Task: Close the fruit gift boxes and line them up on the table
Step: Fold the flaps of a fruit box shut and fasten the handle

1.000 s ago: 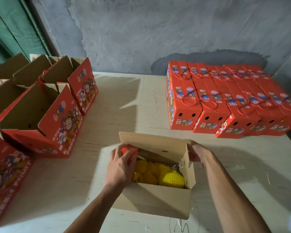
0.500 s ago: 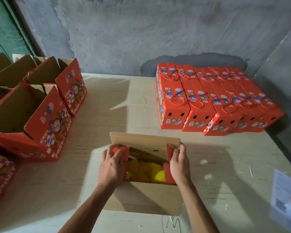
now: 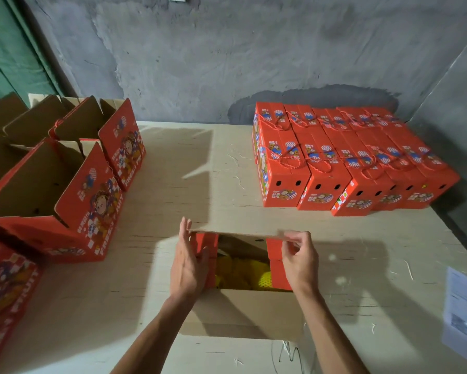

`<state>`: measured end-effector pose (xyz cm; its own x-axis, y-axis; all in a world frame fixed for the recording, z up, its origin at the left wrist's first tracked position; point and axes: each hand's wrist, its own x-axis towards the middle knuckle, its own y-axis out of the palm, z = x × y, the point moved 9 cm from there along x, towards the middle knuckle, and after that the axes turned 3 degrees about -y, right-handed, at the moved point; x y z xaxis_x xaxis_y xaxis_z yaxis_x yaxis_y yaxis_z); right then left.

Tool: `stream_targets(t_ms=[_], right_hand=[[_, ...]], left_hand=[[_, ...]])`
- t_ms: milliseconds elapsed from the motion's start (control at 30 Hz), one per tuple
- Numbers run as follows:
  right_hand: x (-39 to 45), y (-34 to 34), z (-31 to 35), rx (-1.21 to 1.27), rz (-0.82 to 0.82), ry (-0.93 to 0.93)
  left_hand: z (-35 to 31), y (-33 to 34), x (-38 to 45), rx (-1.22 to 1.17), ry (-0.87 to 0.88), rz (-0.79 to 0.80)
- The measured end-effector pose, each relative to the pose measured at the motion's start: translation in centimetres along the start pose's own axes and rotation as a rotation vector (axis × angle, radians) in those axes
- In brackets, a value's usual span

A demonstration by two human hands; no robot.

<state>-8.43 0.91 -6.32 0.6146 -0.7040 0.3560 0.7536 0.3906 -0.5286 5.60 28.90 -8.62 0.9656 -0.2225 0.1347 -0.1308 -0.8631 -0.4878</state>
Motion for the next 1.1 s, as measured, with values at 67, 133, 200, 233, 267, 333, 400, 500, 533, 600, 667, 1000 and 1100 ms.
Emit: stream_targets(t_ms=[67, 133, 200, 233, 267, 333, 400, 500, 533, 600, 667, 1000, 1100], right_hand=[[-0.1, -0.1, 0.2, -0.009, 0.0, -0.006], [-0.3, 0.0, 0.5, 0.005, 0.036, -0.016], [-0.7, 0.3, 0.5, 0.056, 0.11, 0.004], [-1.0, 0.4, 0.3, 0.079, 0.158, 0.026], [-1.4, 0.6, 0.1, 0.096, 0.207, 0.045], [-2.1, 0.7, -0.2, 0.119, 0.29, 0.069], [-2.2, 0.7, -0.4, 0.138, 0.328, 0.079], [-1.9, 0.7, -0.7, 0.163, 0.344, 0.088], [-1.9, 0.8, -0.8, 0.16, 0.347, 0.078], [-2.0, 0.9, -1.1, 0.154, 0.374, 0.046], [-2.2, 1.0, -1.6, 0.14, 0.418, 0.018], [-1.1, 1.3, -1.1, -0.105, 0.538, -0.123], [-0.5, 1.5, -0.2, -0.262, 0.553, -0.229]], left_hand=[[0.2, -0.7, -0.1, -0.01, -0.019, -0.081], [0.0, -1.1, -0.1, -0.012, 0.013, -0.118], [-0.2, -1.1, 0.0, 0.01, 0.047, -0.12], [-0.4, -1.1, 0.0, 0.031, 0.075, -0.116], [-0.6, -0.9, -0.1, 0.054, 0.112, -0.101], [-1.1, -0.3, 0.0, 0.095, 0.167, -0.045], [-1.0, 0.0, 0.0, 0.086, 0.146, 0.017], [-1.7, -0.2, -0.2, 0.061, 0.183, 0.032], [-1.9, -0.3, -0.2, 0.057, 0.21, 0.024], [-2.0, -0.4, -0.4, 0.044, 0.231, 0.048], [-1.4, -0.1, -0.5, 0.028, 0.187, 0.118], [-0.3, 0.9, 2.2, 0.296, 0.205, 0.34], [-0.1, 2.1, 2.9, 0.371, 0.236, 0.458]])
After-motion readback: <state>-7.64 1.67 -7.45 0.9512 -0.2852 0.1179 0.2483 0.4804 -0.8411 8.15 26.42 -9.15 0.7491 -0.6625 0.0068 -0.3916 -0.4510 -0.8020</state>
